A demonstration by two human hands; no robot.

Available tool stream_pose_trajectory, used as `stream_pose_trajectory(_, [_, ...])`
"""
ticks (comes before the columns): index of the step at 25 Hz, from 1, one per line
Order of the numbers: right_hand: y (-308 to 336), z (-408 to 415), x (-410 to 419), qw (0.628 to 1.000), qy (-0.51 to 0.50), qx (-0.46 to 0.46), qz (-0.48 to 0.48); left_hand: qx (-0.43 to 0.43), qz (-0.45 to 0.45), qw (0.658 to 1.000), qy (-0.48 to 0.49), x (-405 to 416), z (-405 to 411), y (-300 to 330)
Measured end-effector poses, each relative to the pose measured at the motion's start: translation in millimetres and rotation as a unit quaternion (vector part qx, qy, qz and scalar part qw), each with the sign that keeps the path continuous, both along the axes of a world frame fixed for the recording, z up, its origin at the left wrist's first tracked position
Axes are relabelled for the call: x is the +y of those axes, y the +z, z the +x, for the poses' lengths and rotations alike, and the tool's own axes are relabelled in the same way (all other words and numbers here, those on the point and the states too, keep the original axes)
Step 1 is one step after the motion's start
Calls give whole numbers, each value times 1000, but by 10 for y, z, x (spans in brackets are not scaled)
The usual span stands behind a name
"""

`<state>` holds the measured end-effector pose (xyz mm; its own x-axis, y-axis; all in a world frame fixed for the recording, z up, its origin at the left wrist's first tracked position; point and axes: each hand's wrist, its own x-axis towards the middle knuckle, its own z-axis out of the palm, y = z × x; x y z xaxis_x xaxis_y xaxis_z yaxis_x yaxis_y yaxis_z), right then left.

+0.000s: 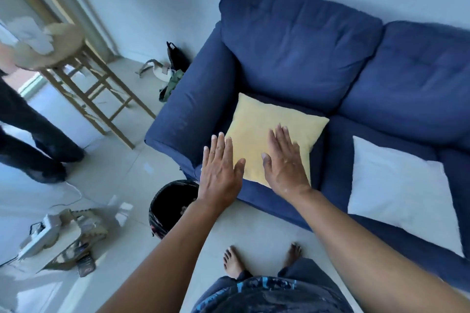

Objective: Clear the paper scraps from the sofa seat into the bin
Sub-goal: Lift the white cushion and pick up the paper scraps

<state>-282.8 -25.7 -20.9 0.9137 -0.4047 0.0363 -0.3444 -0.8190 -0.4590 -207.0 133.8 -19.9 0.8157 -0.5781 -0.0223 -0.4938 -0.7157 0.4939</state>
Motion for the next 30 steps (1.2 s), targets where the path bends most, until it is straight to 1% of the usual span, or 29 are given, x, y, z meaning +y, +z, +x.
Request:
stream_pose_trajectory(6, [104, -993, -836, 988, -151, -12, -18, -27, 11, 988, -149, -1086, -520, 77])
stream_pose_trajectory(7, [111, -1283, -1023, 983, -181, -13, -19, -29, 11, 983, -180, -1353, -736, 82])
stream_pose_trajectory(13, [151, -2524, -1799, 964, -265, -8, -18, -36, 7, 958, -283, -2452, -1837, 189])
stream_pose_trajectory(18, [121, -3323, -2307, 953, -304, -4, -10, -59, 20, 941, -332, -3175, -2547, 192])
stream_pose_trajectory(22, [39, -3959, -2657, 942, -336, 11, -6, -52, 33, 931, -360, -3639, -3111, 104])
stream_pose_trajectory(30, [-10, -4488, -3086, 921, -389, 14, 10, -31, 48, 910, -412, -4249, -3652, 30])
